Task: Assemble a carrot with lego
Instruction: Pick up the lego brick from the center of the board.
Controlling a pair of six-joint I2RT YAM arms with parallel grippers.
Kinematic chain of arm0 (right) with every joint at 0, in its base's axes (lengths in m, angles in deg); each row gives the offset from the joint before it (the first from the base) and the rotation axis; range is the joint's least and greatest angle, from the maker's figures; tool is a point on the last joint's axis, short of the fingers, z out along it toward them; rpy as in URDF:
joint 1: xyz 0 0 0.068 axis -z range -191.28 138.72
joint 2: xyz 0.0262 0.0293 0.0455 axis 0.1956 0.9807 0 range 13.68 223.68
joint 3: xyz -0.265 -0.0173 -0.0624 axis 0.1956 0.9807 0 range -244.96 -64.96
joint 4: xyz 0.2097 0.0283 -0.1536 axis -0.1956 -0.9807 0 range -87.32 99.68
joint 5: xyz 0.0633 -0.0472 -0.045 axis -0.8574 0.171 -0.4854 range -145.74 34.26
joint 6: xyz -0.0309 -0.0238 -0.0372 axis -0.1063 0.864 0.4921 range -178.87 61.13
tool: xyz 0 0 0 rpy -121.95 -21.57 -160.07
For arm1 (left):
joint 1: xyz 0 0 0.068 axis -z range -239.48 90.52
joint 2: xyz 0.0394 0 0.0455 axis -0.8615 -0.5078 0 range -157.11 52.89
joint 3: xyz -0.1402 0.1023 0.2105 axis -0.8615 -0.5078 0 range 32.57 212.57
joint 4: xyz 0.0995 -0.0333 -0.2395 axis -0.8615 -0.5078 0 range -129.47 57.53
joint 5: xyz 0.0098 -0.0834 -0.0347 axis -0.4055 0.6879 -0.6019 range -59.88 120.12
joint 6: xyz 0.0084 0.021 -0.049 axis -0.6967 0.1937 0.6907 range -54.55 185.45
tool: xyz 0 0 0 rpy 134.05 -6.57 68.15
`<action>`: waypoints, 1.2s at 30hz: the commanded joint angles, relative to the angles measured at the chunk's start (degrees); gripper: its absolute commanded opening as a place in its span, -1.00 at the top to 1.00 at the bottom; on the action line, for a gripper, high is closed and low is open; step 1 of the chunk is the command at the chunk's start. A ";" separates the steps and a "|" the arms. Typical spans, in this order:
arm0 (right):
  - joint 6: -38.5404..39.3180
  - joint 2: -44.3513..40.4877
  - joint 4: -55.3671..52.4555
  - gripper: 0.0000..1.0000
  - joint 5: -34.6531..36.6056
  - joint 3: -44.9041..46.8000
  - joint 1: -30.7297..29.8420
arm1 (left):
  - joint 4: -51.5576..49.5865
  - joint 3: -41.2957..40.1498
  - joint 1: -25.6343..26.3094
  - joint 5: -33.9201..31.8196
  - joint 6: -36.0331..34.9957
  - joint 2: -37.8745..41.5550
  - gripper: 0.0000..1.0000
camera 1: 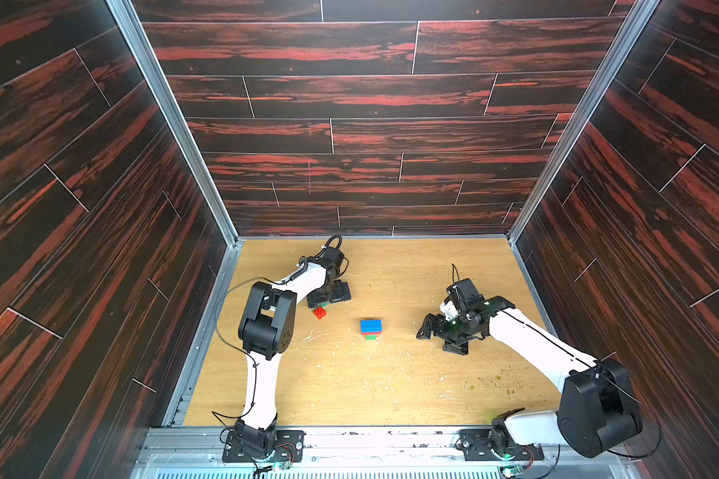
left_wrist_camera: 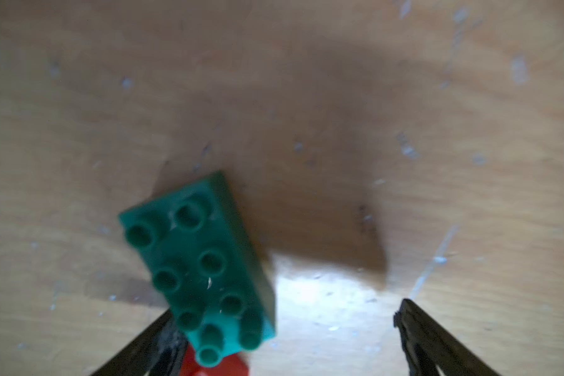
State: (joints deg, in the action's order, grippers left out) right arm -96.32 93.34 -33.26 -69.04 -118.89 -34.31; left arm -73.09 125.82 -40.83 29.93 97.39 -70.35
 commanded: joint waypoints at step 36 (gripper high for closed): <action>-1.43 2.59 -0.63 -0.87 -0.05 -3.18 0.26 | -14.72 18.45 -0.71 -5.74 -16.49 -7.89 -0.68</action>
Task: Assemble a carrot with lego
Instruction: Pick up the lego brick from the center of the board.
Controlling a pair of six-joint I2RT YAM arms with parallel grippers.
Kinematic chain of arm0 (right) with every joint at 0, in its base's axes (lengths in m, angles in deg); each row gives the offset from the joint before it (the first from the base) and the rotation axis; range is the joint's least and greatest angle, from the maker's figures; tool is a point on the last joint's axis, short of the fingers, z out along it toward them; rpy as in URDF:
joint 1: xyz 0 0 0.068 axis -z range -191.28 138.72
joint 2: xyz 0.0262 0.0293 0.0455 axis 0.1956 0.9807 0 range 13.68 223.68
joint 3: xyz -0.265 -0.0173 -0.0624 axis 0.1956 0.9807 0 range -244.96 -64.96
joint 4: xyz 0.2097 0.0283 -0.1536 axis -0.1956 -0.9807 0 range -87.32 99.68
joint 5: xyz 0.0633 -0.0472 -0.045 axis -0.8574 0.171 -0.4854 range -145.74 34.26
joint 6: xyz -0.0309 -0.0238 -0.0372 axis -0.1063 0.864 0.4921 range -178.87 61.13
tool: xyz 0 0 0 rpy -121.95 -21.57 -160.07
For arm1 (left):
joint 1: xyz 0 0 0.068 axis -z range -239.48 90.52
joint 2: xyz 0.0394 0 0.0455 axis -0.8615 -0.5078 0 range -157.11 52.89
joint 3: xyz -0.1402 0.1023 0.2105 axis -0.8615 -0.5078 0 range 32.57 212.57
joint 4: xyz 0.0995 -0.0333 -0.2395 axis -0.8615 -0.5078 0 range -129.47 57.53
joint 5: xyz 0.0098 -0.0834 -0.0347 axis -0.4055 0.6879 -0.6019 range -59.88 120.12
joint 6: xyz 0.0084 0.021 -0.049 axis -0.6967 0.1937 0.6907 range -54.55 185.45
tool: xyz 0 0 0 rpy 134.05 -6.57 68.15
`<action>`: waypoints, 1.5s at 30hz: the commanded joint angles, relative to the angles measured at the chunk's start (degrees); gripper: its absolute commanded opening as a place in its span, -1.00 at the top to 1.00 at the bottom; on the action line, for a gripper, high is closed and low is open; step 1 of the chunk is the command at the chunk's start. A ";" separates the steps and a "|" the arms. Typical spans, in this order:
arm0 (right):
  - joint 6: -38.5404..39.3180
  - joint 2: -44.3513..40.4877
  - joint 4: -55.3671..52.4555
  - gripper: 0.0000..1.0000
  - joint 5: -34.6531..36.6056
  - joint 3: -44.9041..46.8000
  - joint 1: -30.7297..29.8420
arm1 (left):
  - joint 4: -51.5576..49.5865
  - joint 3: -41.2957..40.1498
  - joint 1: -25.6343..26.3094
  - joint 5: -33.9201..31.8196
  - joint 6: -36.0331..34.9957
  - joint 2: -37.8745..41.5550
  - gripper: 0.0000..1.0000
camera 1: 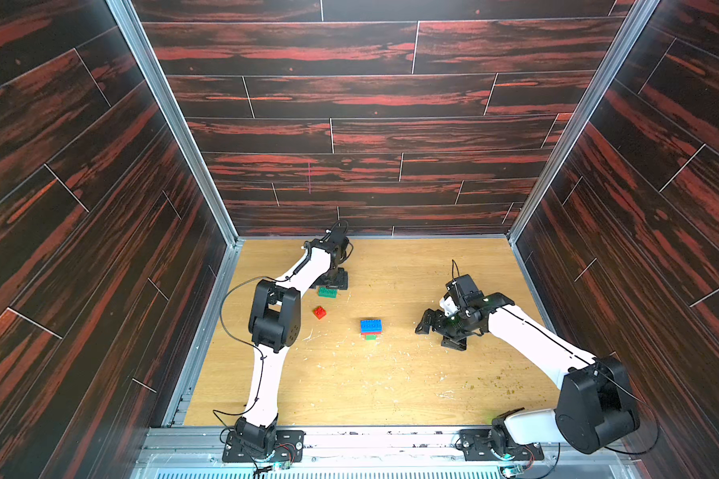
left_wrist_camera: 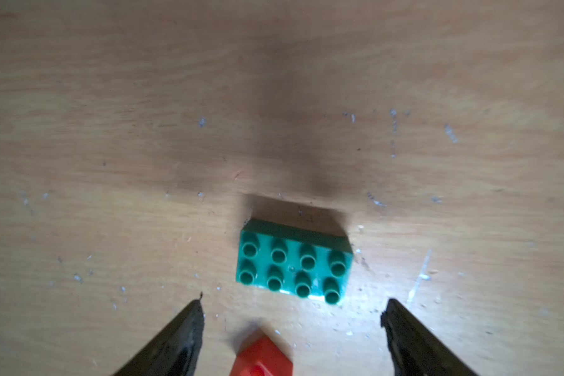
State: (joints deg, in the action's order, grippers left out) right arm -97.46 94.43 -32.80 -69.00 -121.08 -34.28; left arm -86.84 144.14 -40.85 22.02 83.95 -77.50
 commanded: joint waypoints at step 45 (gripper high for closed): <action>0.33 2.31 -1.56 -0.86 0.07 -2.15 0.24 | -0.04 3.98 -1.24 3.00 -0.40 -5.76 -0.38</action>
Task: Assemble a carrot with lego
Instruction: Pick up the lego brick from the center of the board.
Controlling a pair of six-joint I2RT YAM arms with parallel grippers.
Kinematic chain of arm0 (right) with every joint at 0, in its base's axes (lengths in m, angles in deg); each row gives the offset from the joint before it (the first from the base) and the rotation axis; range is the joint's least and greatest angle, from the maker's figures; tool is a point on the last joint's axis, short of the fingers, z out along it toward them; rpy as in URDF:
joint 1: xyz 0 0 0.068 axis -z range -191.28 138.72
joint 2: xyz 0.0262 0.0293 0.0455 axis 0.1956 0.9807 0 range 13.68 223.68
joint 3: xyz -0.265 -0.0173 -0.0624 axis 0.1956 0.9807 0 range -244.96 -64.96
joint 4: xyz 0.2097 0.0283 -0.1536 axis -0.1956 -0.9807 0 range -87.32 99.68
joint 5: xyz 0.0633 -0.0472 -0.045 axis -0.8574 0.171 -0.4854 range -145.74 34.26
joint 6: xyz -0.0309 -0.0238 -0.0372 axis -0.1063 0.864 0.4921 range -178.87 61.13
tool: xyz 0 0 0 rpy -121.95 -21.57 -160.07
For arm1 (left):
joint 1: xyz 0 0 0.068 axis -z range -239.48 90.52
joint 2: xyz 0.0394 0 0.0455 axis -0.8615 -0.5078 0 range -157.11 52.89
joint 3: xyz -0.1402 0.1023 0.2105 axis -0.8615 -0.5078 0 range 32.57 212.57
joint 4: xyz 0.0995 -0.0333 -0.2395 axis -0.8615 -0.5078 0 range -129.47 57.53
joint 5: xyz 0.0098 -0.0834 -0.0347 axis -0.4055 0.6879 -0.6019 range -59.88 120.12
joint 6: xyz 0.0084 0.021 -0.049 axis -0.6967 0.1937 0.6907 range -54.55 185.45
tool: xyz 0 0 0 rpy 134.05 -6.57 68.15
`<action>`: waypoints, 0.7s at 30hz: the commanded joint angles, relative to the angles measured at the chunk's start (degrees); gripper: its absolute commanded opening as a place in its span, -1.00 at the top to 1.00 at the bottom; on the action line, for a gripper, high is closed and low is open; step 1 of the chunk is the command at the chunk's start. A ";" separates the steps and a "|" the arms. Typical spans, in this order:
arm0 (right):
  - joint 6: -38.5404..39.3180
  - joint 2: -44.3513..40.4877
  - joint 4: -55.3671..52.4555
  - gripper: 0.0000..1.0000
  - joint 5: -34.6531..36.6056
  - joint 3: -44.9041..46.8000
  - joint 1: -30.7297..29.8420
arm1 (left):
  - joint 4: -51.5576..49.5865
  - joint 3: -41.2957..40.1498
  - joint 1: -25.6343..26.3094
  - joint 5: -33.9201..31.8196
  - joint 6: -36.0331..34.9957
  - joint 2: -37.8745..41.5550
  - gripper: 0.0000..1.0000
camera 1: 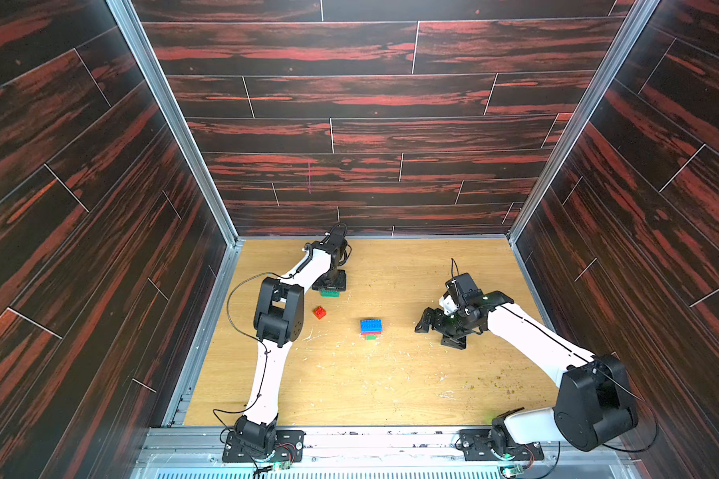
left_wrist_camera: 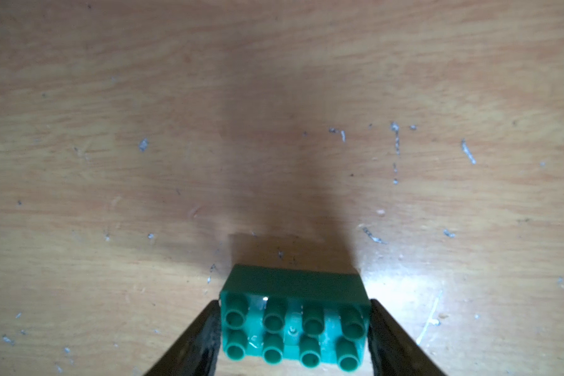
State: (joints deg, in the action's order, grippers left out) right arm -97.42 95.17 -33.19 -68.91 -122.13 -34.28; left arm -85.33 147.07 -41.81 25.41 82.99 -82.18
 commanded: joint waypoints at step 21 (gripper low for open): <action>0.39 0.69 -1.52 -0.87 0.34 -0.84 0.28 | -3.98 1.71 -0.28 -0.17 1.56 -0.37 -0.17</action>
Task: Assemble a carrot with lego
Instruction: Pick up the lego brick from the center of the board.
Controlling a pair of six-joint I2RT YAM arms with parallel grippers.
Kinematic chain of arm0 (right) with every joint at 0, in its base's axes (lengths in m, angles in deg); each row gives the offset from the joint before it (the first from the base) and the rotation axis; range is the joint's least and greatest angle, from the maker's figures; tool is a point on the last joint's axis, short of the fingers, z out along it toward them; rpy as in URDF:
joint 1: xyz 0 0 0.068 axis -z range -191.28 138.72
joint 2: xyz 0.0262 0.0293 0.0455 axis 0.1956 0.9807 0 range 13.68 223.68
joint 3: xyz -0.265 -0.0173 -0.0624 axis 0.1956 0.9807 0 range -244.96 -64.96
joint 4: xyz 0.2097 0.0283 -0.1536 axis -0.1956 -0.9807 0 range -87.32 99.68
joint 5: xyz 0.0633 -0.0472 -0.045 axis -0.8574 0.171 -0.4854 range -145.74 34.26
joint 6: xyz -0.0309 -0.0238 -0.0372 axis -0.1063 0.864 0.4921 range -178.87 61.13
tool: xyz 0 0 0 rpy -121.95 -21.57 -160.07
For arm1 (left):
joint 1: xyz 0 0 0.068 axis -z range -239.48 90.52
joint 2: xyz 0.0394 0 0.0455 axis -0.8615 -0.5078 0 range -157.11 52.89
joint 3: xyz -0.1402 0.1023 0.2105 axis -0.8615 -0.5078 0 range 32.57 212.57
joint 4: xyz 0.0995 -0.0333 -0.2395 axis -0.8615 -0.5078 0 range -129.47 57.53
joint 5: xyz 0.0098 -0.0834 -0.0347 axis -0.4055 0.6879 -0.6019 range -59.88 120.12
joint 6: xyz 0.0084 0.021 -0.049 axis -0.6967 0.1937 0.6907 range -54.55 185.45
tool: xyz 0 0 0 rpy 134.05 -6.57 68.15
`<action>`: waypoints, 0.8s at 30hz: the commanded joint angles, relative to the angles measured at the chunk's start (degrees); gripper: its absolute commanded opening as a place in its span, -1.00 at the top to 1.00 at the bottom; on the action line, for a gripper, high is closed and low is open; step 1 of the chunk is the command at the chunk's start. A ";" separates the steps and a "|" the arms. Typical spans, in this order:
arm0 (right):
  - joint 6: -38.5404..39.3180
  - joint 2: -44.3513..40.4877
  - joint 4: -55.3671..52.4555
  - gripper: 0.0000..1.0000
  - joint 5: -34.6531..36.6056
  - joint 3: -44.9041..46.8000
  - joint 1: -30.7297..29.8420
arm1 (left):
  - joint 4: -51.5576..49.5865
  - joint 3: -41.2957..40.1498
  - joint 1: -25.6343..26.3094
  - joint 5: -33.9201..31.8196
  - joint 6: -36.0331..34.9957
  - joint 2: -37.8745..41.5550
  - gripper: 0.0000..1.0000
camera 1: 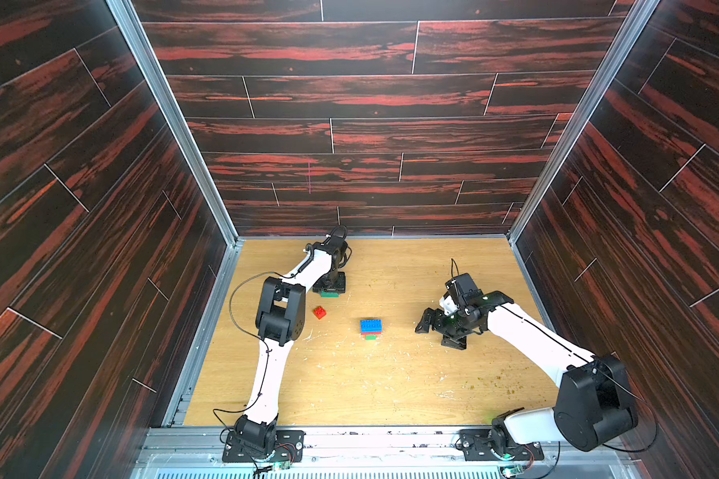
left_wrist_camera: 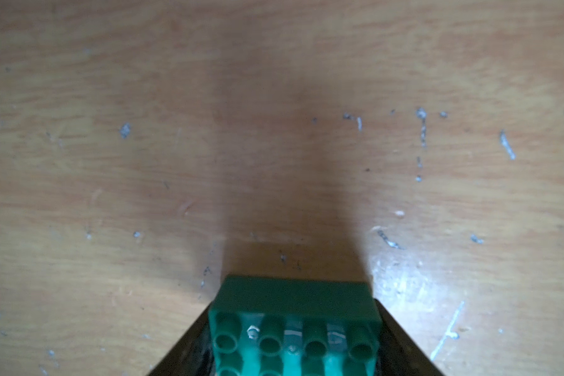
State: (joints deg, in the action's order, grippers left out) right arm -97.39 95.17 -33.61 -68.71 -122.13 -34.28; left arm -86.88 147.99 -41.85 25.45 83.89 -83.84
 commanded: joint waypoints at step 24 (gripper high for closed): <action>1.81 0.68 2.78 -0.87 -2.65 1.63 0.22 | -12.92 -11.25 16.70 0.38 23.62 25.26 0.29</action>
State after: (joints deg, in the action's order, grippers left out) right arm -96.67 95.17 -31.23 -70.29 -121.25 -34.28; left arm -96.50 138.37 -26.64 25.74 101.57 -61.65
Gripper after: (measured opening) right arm 0.932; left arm 0.673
